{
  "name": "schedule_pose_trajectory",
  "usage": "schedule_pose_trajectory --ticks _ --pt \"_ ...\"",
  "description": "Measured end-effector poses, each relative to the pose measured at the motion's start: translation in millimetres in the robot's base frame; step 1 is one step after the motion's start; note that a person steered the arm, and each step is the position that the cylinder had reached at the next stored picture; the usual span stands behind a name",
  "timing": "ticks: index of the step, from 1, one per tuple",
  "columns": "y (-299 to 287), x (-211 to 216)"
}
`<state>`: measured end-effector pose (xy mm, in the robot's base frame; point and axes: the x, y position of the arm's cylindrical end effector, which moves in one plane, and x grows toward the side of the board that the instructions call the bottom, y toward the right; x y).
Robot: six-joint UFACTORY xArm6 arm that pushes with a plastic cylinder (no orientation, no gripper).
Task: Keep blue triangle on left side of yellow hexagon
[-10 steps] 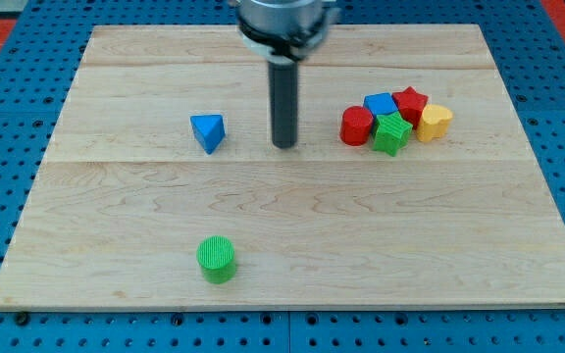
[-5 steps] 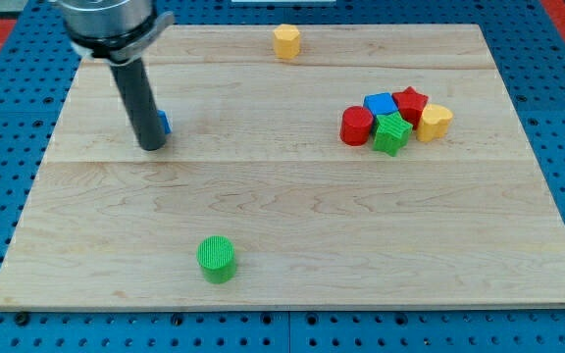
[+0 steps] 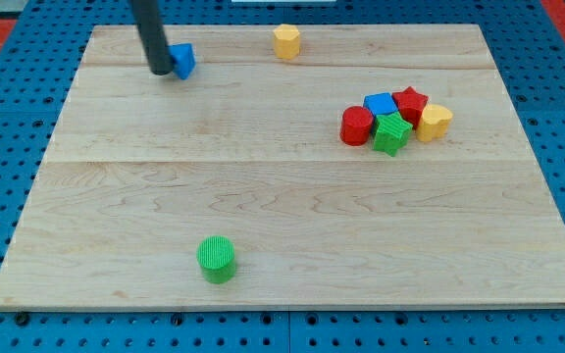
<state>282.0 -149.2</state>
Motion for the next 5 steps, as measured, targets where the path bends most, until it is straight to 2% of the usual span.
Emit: schedule_pose_trajectory --ticks 1,2,4,5 --pt "26 -21" --pt "-11 -56" --pt "15 -43" --pt "71 -36"
